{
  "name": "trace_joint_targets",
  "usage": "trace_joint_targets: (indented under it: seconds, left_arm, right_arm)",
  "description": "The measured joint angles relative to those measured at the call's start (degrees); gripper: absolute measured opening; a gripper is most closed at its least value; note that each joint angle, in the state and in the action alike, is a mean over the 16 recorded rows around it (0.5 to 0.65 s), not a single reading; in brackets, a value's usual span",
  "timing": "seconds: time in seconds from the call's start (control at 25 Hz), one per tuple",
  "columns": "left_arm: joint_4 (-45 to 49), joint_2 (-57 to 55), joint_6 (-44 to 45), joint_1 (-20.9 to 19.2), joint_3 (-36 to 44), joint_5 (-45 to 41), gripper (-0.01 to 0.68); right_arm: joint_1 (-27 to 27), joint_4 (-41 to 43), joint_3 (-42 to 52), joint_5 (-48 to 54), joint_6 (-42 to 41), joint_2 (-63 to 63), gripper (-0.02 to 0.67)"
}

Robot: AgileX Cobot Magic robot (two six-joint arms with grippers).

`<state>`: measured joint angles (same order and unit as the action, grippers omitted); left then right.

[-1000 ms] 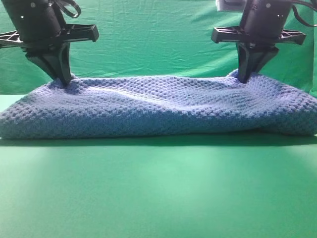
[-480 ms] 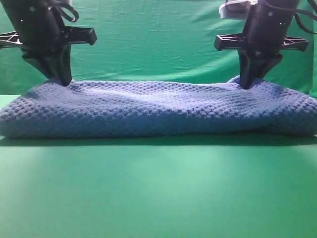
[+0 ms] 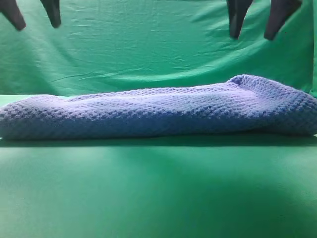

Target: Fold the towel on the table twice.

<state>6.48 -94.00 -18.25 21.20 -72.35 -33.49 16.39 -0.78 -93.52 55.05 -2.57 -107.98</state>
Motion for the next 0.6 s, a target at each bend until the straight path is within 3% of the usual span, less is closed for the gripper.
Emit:
trace_joint_targets:
  seconds: [0.36, 0.48, 0.6]
  left_arm:
    - [-12.75, 16.89, 15.11, -0.03, -2.39, -8.94, 0.080]
    - [-17.81, 23.09, 21.02, -0.03, -1.02, -10.93, 0.018]
    - [-21.99, 29.31, 25.79, -0.03, 1.53, -12.61, 0.000]
  right_arm:
    - [0.05, -2.24, -4.85, 11.54, 0.04, 13.06, 0.090]
    - [0.23, -2.59, -2.83, 12.55, 0.00, 19.14, 0.022]
    - [0.44, -2.67, 0.82, 12.29, -0.16, 25.72, 0.002]
